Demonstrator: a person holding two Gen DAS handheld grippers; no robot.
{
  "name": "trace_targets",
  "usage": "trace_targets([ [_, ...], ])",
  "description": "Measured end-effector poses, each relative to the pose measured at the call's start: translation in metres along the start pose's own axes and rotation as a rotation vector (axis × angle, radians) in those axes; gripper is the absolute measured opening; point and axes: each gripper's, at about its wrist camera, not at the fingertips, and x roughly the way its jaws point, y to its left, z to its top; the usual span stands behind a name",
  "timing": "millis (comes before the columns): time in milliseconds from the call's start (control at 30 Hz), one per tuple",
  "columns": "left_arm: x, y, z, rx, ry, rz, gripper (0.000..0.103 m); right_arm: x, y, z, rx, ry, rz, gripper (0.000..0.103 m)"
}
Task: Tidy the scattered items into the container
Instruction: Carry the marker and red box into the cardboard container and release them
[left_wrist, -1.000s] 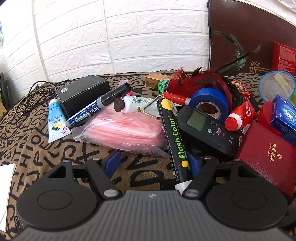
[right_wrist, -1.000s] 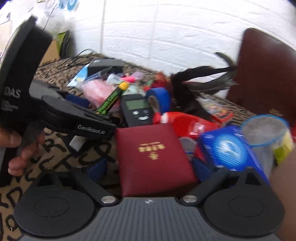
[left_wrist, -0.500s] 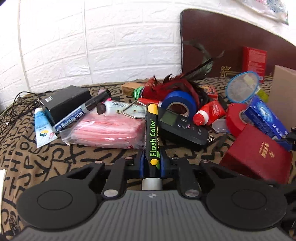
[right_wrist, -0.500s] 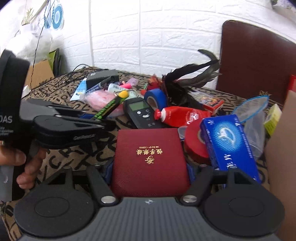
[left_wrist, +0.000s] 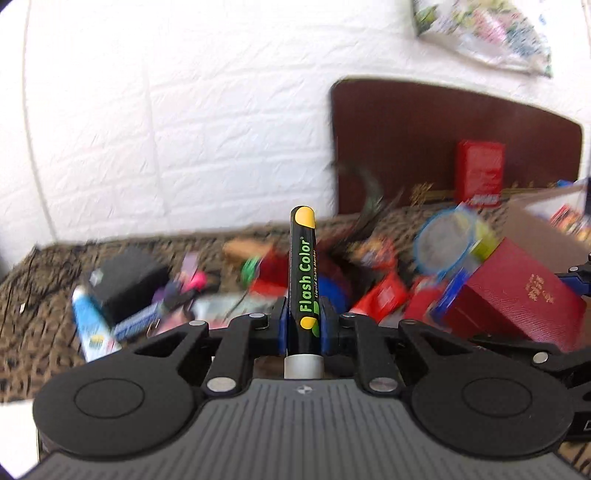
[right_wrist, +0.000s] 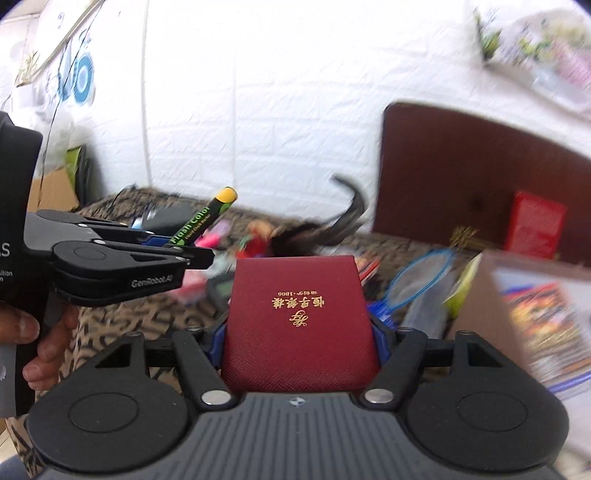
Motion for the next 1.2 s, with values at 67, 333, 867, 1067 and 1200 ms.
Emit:
trace_targets([
  [67, -0.003, -0.014, 0.015, 0.024, -0.030, -0.031, 0.018, -0.014, -0.009, 0.010, 0.002, -0.020, -0.031, 0.070],
  [333, -0.001, -0.103, 0.061, 0.115, -0.101, -0.220, 0.018, -0.075, -0.077, 0.023, 0.039, -0.073, -0.226, 0.070],
  [867, 0.045, -0.239, 0.059, 0.302, -0.021, -0.375, 0.018, -0.107, -0.200, -0.040, 0.217, 0.014, -0.491, 0.070],
  [1067, 0.049, -0.245, 0.060, 0.340, 0.006, -0.339, 0.019, -0.091, -0.225, -0.053, 0.261, 0.069, -0.504, 0.070],
  [1200, 0.056, -0.249, 0.061, 0.384, 0.074, -0.308, 0.019, -0.079, -0.237, -0.059, 0.294, 0.112, -0.507, 0.070],
])
